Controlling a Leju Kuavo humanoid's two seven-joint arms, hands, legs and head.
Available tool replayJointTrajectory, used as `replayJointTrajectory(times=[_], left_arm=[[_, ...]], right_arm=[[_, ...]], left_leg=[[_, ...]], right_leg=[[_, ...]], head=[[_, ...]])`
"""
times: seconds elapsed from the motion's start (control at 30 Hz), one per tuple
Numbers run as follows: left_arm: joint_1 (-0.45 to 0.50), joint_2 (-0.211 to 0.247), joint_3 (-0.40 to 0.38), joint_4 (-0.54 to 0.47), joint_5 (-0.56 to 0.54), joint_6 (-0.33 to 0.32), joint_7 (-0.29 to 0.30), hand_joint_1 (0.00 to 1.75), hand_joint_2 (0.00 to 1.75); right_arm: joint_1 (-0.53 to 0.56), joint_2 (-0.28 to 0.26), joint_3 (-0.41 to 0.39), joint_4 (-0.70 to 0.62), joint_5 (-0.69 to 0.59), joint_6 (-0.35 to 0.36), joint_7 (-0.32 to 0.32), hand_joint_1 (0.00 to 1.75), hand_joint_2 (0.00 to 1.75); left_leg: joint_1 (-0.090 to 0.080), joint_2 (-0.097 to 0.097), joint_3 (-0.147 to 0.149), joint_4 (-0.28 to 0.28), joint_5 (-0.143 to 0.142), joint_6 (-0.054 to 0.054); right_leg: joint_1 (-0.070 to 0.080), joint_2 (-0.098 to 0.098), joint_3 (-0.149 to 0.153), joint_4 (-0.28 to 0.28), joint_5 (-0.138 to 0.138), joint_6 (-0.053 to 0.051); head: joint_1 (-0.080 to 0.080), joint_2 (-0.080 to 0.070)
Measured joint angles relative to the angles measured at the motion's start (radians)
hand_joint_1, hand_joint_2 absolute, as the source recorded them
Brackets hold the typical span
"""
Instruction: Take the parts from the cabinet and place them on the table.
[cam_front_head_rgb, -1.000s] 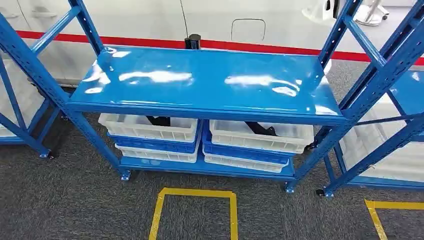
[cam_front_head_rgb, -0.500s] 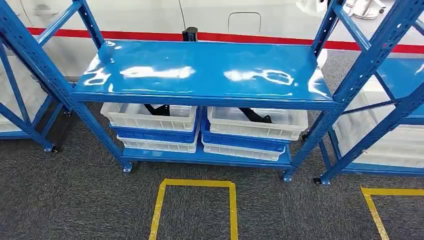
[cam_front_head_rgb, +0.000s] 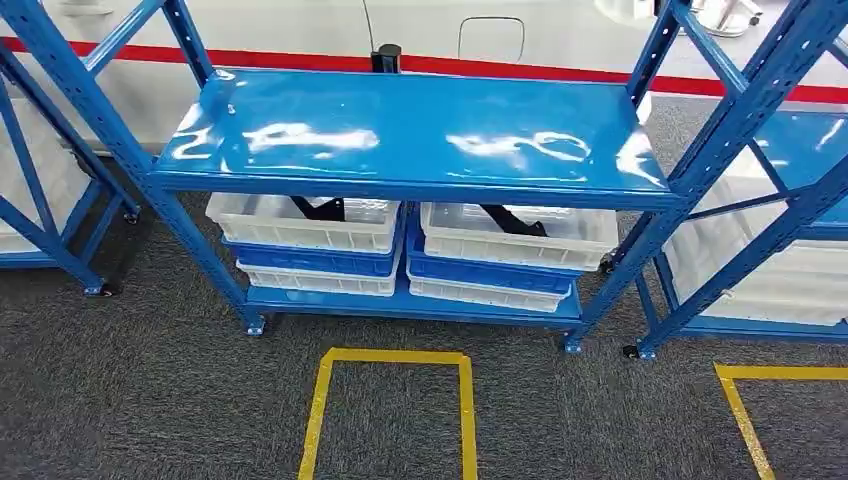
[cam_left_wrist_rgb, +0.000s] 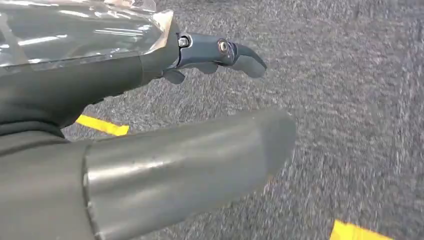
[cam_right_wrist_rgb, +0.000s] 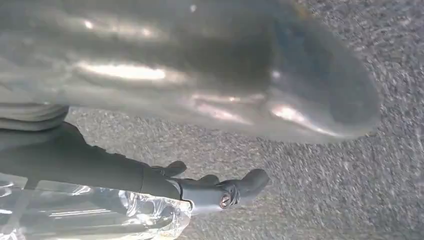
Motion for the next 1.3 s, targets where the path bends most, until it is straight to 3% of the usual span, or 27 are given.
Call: replayJointTrajectory(times=[0.1, 0.17, 0.2, 0.23, 0.27, 0.43, 0.83, 1.0, 1.03, 1.3], left_arm=[[-0.001, -0.001, 0.005, 0.000, 0.011, 0.000, -0.002, 0.00, 0.00], [-0.002, -0.002, 0.011, 0.000, 0.024, -0.004, -0.004, 0.00, 0.00], [-0.002, -0.002, 0.011, 0.000, 0.035, -0.008, -0.008, 0.00, 1.75], [-0.002, -0.003, 0.012, 0.000, 0.042, -0.015, -0.011, 0.00, 1.75], [-0.002, -0.003, 0.014, 0.000, 0.046, -0.016, -0.014, 0.00, 1.75], [-0.003, -0.002, 0.015, 0.000, 0.047, -0.038, -0.017, 0.00, 1.75], [-0.004, 0.003, 0.013, 0.000, 0.066, -0.068, 0.028, 0.00, 1.75], [0.006, 0.016, -0.099, -0.016, 0.155, -0.113, 0.075, 0.00, 1.75], [0.008, 0.019, -0.121, -0.021, 0.174, -0.122, 0.081, 0.00, 0.00], [0.036, 0.038, -0.327, -0.050, 0.323, -0.196, 0.140, 0.00, 0.00]], right_arm=[[0.000, 0.000, 0.000, 0.000, 0.002, 0.000, 0.000, 0.00, 0.00], [0.000, 0.000, 0.000, 0.000, 0.004, 0.003, 0.000, 0.00, 0.00], [0.001, 0.000, 0.000, 0.000, 0.008, 0.006, 0.000, 0.00, 0.00], [0.001, -0.001, 0.000, 0.000, 0.009, 0.011, 0.000, 0.00, 0.00], [0.001, -0.001, 0.000, 0.000, 0.009, 0.014, 0.000, 0.00, 1.75], [0.001, -0.001, 0.001, 0.000, 0.018, 0.070, -0.006, 0.00, 1.75], [0.000, -0.004, 0.005, 0.000, 0.019, 0.145, -0.042, 0.00, 1.75], [0.009, -0.007, 0.055, -0.014, -0.013, 0.219, -0.024, 0.00, 1.75], [0.010, -0.008, 0.062, -0.016, -0.018, 0.226, -0.019, 0.00, 0.00], [0.032, -0.013, 0.139, -0.045, -0.069, 0.293, 0.019, 0.00, 0.00]], left_leg=[[-0.014, 0.001, -0.004, 0.001, 0.003, 0.018], [-0.017, 0.001, -0.006, 0.001, 0.004, 0.022], [-0.017, 0.001, -0.007, 0.001, 0.005, 0.023], [-0.018, 0.001, -0.008, 0.002, 0.006, 0.024], [-0.019, 0.001, -0.009, 0.002, 0.007, 0.025], [-0.019, 0.001, -0.010, 0.002, 0.008, 0.027], [-0.014, 0.001, -0.010, 0.002, 0.009, 0.027], [-0.014, 0.001, -0.011, 0.002, 0.009, 0.027], [-0.014, 0.001, -0.011, 0.002, 0.009, 0.027], [-0.014, 0.001, -0.011, 0.002, 0.009, 0.027]], right_leg=[[-0.009, 0.001, -0.003, -0.004, 0.007, 0.011], [-0.012, 0.001, -0.004, -0.008, 0.012, 0.019], [-0.012, 0.001, -0.005, -0.009, 0.014, 0.021], [-0.013, 0.001, -0.006, -0.010, 0.015, 0.024], [-0.014, 0.001, -0.006, -0.010, 0.016, 0.025], [-0.015, 0.001, -0.009, -0.010, 0.019, 0.030], [-0.010, 0.001, -0.009, -0.008, 0.019, 0.030], [-0.010, 0.001, -0.009, -0.008, 0.019, 0.030], [-0.010, 0.001, -0.010, -0.008, 0.019, 0.030], [-0.010, 0.001, -0.010, -0.008, 0.019, 0.030]], head=[[0.000, 0.000], [0.000, 0.000], [0.000, 0.000], [0.000, 0.000], [0.000, 0.000], [-0.001, 0.000], [-0.001, 0.000], [0.000, 0.000], [-0.001, 0.000], [-0.001, 0.000]])
